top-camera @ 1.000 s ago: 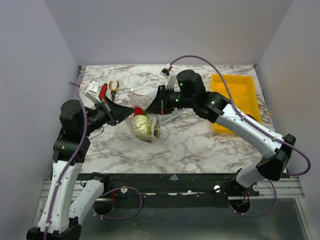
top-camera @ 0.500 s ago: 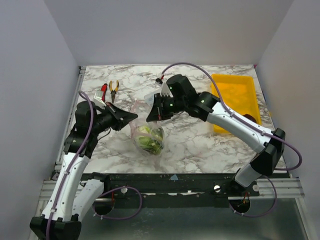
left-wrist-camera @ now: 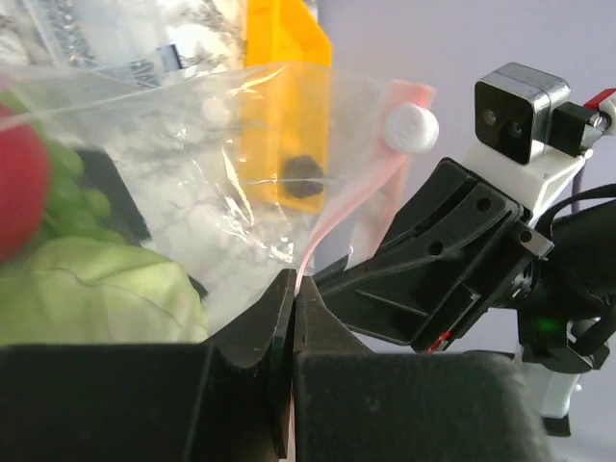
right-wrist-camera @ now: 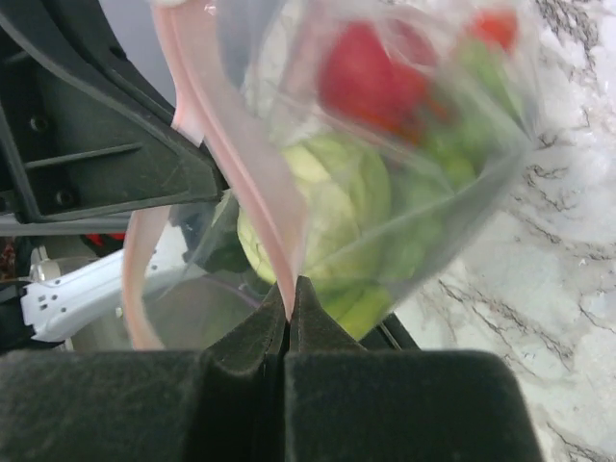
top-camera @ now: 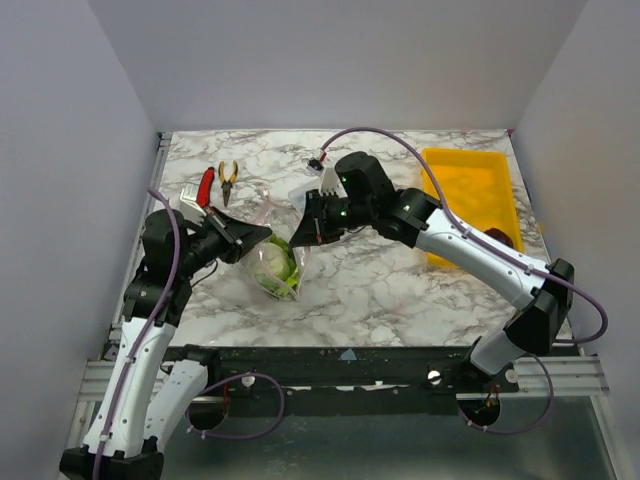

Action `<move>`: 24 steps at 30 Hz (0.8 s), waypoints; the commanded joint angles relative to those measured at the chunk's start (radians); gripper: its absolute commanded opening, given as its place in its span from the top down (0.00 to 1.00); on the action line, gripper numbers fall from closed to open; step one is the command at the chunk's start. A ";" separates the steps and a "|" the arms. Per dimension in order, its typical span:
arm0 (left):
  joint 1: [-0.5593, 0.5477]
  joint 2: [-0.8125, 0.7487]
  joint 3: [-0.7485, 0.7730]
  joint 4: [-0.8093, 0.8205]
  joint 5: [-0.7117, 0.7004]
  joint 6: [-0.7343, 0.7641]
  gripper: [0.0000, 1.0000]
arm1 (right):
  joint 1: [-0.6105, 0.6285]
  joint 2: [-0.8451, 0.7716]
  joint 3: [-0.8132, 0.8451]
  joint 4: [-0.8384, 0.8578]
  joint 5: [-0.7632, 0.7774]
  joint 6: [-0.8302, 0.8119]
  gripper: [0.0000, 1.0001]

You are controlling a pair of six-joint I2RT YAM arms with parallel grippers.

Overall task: Place the food in the zip-top bag and seal the zipper
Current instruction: Adjust the zipper food storage bag at the center of the board.

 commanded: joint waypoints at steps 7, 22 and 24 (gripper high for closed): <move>0.003 -0.034 0.035 0.071 -0.020 0.025 1.00 | 0.015 0.034 0.084 0.033 -0.061 -0.054 1.00; 0.001 -0.006 -0.011 0.139 0.000 0.041 0.96 | 0.109 0.095 0.156 0.030 -0.003 -0.044 1.00; 0.000 -0.018 -0.021 0.125 -0.009 0.074 0.91 | 0.109 0.098 0.152 0.029 -0.002 -0.044 1.00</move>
